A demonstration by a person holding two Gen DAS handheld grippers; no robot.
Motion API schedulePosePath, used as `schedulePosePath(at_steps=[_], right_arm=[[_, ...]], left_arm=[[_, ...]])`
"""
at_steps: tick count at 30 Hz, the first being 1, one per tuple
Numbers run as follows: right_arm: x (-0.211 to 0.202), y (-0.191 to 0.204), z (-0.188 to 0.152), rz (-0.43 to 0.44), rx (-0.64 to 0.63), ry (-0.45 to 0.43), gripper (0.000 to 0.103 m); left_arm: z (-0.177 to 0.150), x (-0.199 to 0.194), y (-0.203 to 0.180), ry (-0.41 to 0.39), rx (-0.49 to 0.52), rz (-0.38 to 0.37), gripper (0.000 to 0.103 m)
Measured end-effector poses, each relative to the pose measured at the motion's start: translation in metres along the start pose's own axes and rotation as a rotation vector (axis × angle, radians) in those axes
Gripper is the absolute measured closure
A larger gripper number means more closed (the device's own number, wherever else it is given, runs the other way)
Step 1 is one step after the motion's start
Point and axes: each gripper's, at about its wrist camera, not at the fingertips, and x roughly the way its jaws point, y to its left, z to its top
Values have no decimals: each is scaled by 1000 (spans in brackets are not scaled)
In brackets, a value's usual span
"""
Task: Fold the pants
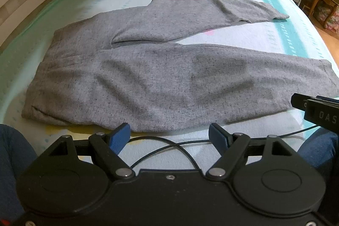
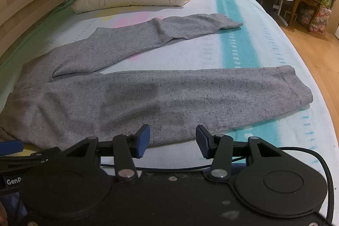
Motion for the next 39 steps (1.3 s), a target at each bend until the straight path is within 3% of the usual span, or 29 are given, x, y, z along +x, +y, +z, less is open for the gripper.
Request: schedulePosePath(at_steps=[39], right_arm=[[1, 1, 1, 13, 16, 2, 52]], left_arm=[[-8, 2, -6, 4, 6, 9, 22]])
